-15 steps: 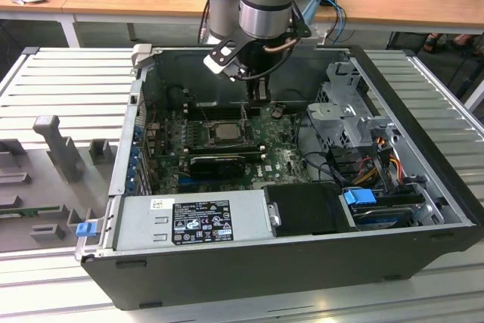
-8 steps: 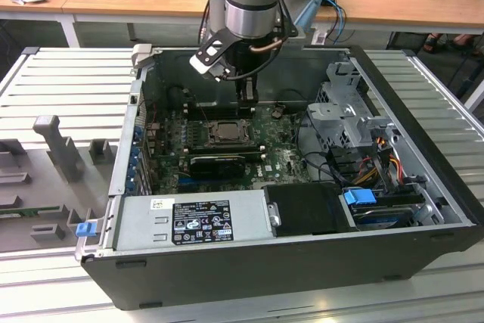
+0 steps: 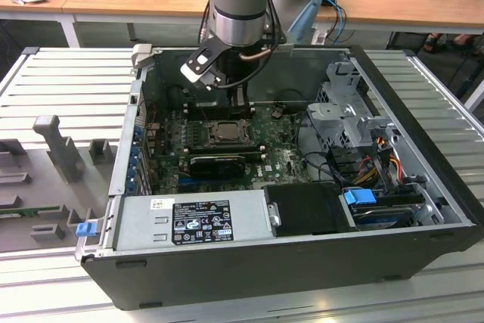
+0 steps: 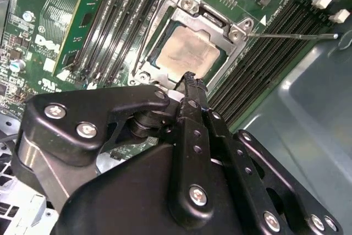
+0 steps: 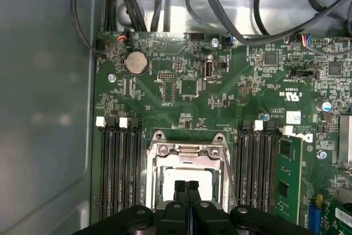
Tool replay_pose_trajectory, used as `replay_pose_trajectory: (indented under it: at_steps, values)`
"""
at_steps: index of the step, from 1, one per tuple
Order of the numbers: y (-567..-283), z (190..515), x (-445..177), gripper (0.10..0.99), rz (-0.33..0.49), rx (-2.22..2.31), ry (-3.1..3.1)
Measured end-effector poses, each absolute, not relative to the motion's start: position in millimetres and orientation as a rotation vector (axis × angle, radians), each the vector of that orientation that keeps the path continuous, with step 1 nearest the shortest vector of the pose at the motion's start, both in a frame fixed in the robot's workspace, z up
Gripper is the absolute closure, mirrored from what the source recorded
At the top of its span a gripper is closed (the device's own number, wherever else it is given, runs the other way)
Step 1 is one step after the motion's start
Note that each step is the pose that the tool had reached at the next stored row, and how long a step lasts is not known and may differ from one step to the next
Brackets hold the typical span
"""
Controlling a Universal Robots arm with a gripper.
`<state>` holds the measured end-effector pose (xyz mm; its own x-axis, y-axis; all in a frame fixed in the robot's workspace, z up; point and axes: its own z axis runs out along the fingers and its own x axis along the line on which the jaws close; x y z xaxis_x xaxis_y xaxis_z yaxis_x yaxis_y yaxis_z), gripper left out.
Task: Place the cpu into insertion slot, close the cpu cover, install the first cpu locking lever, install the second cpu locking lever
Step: 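Close the cpu cover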
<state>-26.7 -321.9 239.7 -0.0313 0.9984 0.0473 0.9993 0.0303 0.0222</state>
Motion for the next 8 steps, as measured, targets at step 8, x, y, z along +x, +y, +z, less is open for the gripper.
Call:
replay_pose_trajectory:
  at_steps: [8]
  values:
    - [-321.9, 239.0, -38.4, 0.98, -0.078, -2.172, -2.242]
